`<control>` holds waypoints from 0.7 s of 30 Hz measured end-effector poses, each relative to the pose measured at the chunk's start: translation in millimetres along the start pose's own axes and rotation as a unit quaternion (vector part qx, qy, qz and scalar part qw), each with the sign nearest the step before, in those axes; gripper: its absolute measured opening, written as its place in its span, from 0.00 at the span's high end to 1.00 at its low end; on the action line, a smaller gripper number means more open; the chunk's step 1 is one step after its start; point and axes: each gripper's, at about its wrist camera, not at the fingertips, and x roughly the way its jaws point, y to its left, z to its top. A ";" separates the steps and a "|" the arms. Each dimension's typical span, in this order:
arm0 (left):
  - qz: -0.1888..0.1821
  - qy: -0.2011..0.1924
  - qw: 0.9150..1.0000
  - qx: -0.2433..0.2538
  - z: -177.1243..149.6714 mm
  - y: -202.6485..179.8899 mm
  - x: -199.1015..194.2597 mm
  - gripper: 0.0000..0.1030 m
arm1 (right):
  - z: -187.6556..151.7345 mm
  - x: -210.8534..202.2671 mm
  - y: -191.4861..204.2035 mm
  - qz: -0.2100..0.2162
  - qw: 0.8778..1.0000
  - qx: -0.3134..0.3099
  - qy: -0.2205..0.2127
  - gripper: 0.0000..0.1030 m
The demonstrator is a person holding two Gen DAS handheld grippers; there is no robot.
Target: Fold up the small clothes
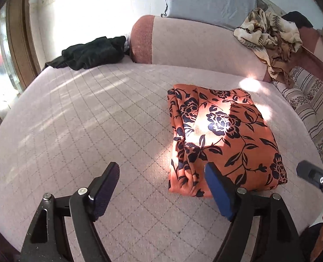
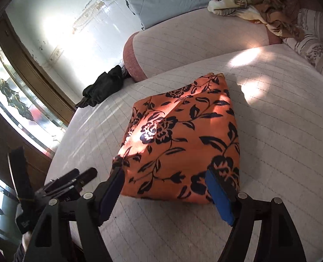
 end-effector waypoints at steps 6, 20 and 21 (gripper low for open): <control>0.006 -0.014 1.000 0.014 -24.5 -8.1 -36.4 0.15 | -63.6 -11.6 9.2 -0.088 0.996 -0.022 0.021 0.14; 0.045 -0.023 0.999 0.006 -32.0 -12.7 -62.2 0.11 | -60.9 -49.7 28.8 -0.179 0.980 -0.077 -0.036 0.14; 0.047 -0.024 0.999 0.004 -31.3 -13.8 -62.4 0.11 | -58.9 -50.7 28.8 -0.180 0.980 -0.079 -0.038 0.14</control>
